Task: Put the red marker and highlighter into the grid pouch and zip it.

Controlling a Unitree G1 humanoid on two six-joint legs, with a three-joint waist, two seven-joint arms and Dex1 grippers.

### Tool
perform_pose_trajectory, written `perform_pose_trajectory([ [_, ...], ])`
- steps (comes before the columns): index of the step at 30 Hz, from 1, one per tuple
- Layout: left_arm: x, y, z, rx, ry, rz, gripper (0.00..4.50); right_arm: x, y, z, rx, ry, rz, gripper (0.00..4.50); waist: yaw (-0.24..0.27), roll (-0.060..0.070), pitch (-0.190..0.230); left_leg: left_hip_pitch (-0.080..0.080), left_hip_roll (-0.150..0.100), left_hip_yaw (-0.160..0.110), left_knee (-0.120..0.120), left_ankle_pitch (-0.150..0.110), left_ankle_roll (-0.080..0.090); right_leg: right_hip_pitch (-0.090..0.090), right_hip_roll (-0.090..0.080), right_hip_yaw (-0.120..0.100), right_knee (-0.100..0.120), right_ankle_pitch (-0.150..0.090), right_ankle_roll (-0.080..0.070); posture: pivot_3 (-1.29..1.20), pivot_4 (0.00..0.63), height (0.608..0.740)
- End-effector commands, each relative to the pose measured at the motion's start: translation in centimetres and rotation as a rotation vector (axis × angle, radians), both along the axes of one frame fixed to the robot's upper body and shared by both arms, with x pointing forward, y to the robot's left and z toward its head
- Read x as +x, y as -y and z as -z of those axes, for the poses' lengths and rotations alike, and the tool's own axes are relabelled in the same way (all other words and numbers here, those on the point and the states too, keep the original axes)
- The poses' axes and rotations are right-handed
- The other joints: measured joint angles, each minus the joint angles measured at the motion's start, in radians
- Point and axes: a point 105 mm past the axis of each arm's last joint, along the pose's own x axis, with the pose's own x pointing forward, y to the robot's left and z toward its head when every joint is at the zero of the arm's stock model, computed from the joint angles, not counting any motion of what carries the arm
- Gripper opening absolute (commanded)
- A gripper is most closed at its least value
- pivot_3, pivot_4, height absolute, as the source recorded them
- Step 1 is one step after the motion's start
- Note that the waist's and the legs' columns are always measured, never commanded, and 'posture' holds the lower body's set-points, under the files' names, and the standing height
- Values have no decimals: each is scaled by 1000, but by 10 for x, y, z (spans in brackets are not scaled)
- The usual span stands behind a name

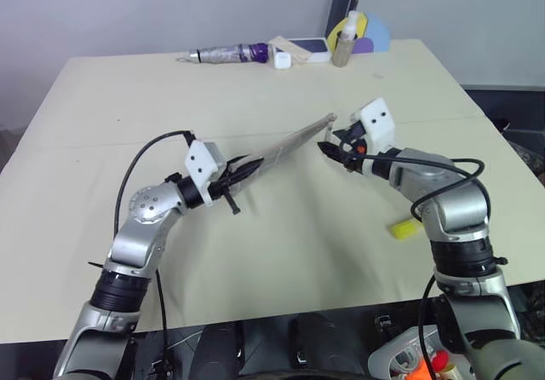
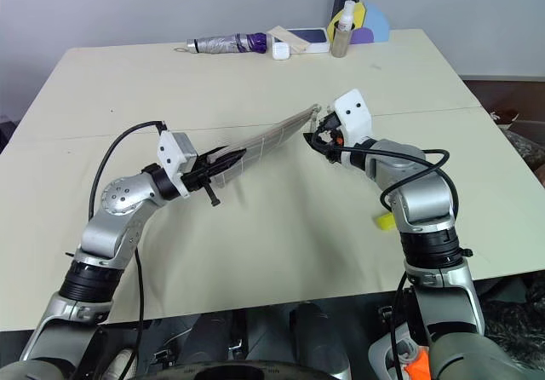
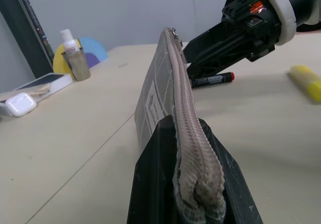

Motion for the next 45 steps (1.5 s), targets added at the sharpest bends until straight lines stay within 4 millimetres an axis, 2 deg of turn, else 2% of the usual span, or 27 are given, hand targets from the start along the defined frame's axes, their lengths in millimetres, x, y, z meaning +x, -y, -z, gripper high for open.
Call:
perform_pose_trajectory([
  [1,-2,0,-14,-13,53,8,0,0,-2,-12,19,50,-9,2077,0,0,0,0,0,0,0,0,0,0,0,0,0,0,0,0,150,740],
  [3,-2,1,-14,-11,54,6,0,0,-3,-12,28,46,-18,1443,0,0,0,0,0,0,0,0,0,0,0,0,0,0,0,0,150,740],
  [6,-2,2,-13,-7,55,4,0,-2,-7,-14,35,46,-38,75,0,0,0,0,0,0,0,0,0,0,0,0,0,0,0,0,150,740],
  [14,-1,4,-9,7,55,-4,0,-12,-20,-15,25,42,-112,75,0,0,0,0,0,0,0,0,0,0,0,0,0,0,0,0,150,740],
  [25,-1,11,-1,19,59,-28,0,-48,-64,-14,-22,19,-339,75,0,0,0,0,0,0,0,0,0,0,0,0,0,0,0,0,150,740],
  [35,7,20,5,17,83,-65,0,-94,-107,-14,-61,5,-591,75,0,0,0,0,0,-1,0,0,0,0,0,0,0,0,0,0,150,740],
  [40,10,27,5,-1,97,-72,0,-102,-115,-12,-61,-8,-625,75,0,0,0,0,0,-1,0,0,0,0,0,0,0,0,0,0,150,740],
  [45,9,34,4,-36,93,-62,0,-99,-113,-11,-71,-13,-598,75,0,-1,0,0,0,-1,0,0,0,0,0,0,0,0,0,0,150,740],
])
